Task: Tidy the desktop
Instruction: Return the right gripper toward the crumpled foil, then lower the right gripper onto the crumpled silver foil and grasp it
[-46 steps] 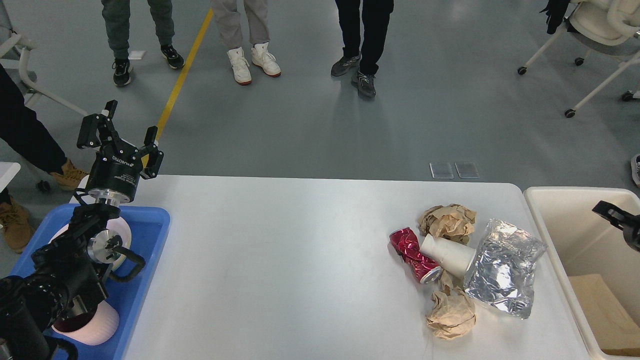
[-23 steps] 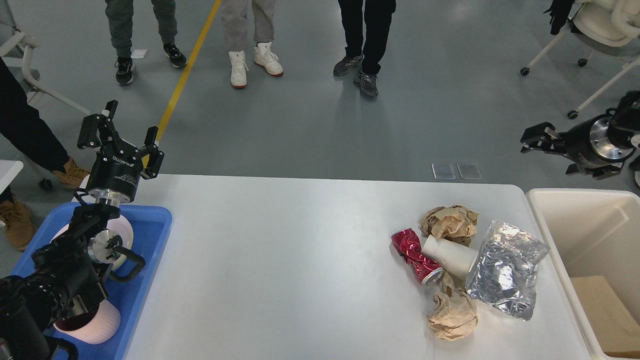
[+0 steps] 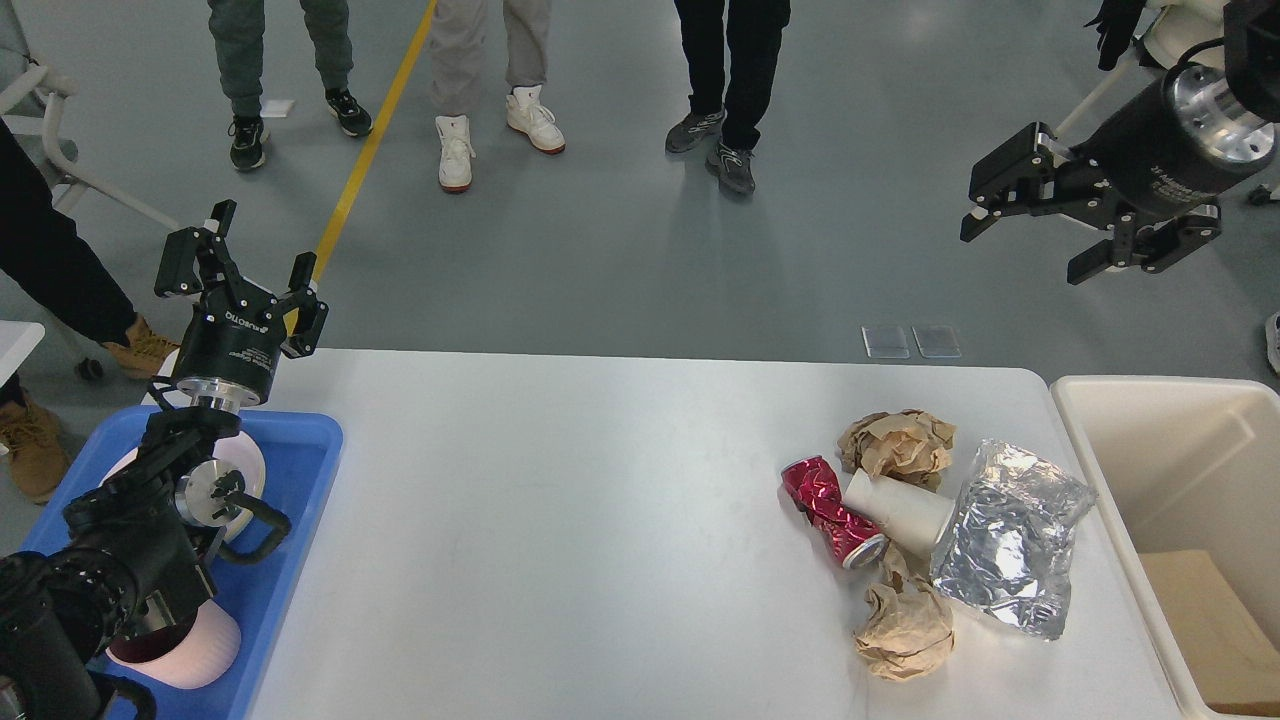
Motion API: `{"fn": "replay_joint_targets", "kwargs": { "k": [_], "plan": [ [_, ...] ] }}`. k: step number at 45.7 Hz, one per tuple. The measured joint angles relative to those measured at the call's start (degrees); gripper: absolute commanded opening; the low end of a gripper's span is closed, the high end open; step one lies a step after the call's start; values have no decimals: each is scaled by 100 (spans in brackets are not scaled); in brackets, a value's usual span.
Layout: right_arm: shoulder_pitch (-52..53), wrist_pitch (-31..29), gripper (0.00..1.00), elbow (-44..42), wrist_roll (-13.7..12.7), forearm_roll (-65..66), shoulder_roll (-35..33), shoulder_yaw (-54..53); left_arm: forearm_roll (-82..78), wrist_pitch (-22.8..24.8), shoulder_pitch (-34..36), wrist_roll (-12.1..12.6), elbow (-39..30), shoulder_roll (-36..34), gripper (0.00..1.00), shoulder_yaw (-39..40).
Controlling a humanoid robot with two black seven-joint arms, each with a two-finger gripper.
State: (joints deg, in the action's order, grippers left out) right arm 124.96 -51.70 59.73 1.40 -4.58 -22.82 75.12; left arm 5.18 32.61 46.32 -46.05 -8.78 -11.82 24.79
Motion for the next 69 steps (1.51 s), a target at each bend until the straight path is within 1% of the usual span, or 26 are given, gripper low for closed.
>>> {"fn": "replay_joint_targets", "kwargs": {
  "k": [8,14,18,26,29,38,44,48,54,69],
  "plan": [
    [46,-31,100,-4,0,31,130,106,0,0,0,0,0,0,96,0],
    [-431,279,100,-72,-9,58,59,114,0,0,0,0,-1,-1,96,0],
    [-976,774,100,-116,-9,73,-70,132,0,0,0,0,-1,-2,96,0],
    [-2256,2250,100,-164,-10,89,-350,126,0,-2,0,0,0,-2,96,0],
    [-2702,2711,100,-171,-9,96,-389,104,0,-4,0,0,0,-1,96,0],
    [-3780,3633,100,-192,8,104,-371,31,0,-5,0,0,1,1,96,0],
    [-4416,4188,100,-364,9,103,-348,-9,0,-4,0,0,0,3,96,0],
    [-4809,4405,100,-578,11,99,-338,-151,0,-4,0,0,-1,3,96,0],
    [-5303,4502,100,-910,10,98,-291,-399,0,-3,0,0,-1,2,96,0],
    [-5593,4521,100,-1048,9,98,-275,-658,0,0,0,0,-1,-1,96,0]
  ]
}}
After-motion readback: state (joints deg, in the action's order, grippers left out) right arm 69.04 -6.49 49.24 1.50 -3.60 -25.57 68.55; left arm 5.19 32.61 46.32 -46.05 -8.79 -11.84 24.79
